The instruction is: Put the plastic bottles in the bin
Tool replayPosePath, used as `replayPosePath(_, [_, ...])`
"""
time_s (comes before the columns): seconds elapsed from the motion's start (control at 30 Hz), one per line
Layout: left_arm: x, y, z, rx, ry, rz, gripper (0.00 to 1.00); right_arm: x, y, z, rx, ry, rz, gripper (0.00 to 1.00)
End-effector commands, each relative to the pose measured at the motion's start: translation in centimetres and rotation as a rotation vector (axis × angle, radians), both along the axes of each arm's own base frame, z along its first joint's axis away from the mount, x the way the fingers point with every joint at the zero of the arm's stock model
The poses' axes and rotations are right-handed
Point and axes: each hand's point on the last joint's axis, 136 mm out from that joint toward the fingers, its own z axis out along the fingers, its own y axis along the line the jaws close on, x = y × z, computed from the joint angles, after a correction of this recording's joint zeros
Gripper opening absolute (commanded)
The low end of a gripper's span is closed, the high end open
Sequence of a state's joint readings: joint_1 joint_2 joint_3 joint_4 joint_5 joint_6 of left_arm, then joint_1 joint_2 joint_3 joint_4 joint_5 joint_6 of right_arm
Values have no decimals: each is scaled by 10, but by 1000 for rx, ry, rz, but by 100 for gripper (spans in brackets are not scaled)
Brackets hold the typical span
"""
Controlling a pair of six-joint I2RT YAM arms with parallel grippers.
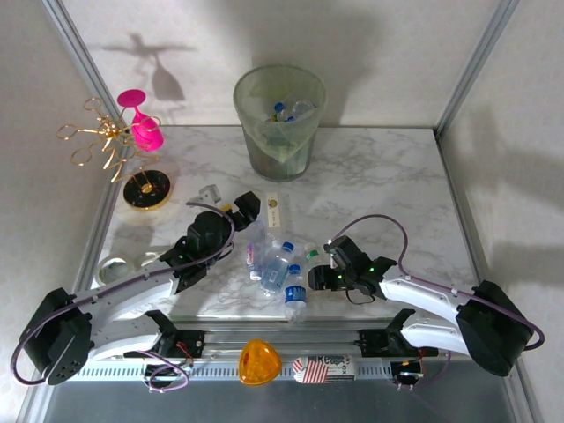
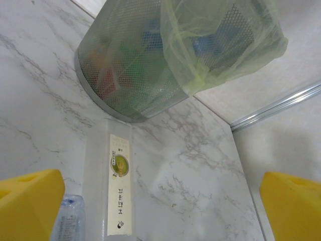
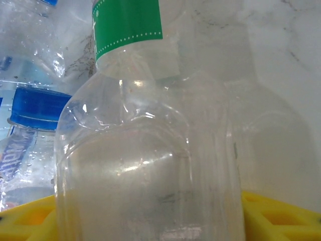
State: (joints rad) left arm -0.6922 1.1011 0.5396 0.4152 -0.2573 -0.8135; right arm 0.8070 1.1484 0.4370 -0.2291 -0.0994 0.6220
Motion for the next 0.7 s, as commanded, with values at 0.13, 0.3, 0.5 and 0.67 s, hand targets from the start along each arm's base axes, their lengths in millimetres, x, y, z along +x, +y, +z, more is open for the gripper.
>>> replayPosePath(0.13, [-6,12,-6,6,-1,45,100,16,-1,20,-20,-103,-12,48])
replayPosePath(0.3, [-9,20,-11,21,2,71,100,44,5,65,-7,-257,-13,47])
replayPosePath(0.5, [-13,29,-16,49,1,90,100,98,22,158,108,-512,-36,47])
replayPosePath(0.67, [-18,34,-21,79,7,96,100,145,27,254,199,-774,-76,47])
